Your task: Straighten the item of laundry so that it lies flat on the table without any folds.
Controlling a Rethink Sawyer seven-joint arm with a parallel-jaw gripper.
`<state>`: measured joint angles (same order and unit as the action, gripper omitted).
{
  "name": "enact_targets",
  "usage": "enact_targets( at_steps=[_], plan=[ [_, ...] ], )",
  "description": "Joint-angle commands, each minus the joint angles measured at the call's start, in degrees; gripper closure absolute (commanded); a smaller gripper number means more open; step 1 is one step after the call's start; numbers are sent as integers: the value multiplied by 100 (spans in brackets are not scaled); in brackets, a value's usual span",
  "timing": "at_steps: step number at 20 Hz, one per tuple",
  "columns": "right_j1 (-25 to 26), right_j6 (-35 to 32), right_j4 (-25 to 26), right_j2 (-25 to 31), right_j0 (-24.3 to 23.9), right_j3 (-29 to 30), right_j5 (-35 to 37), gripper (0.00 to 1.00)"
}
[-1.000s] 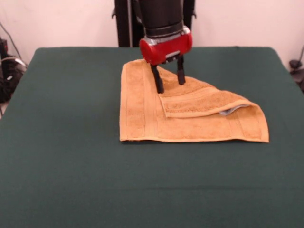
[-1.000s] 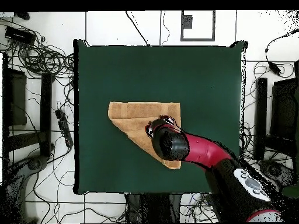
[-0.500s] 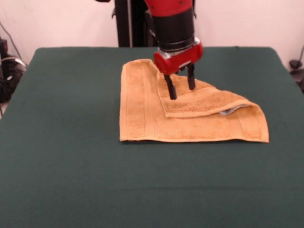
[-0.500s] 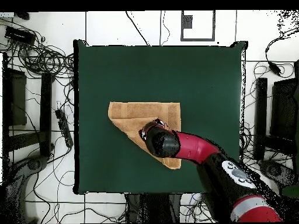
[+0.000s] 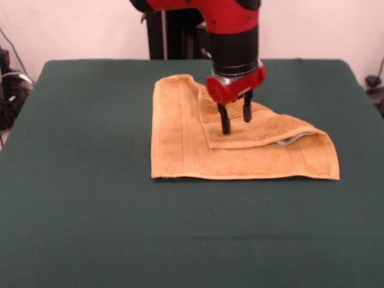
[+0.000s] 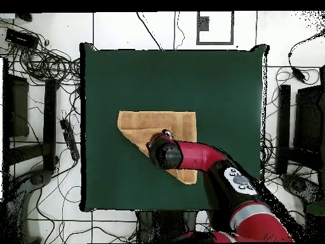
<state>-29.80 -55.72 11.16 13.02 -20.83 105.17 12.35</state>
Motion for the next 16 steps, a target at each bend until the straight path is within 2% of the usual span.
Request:
enact_targets(
  at_steps=[1,12,16],
  plan=[
    [110,-804,212,-331,367,-622,306,0],
    [580,-804,230,-718,712,-1014,427,0],
    [1004,-698,70,-660,688,-1302,869,0]
  ],
)
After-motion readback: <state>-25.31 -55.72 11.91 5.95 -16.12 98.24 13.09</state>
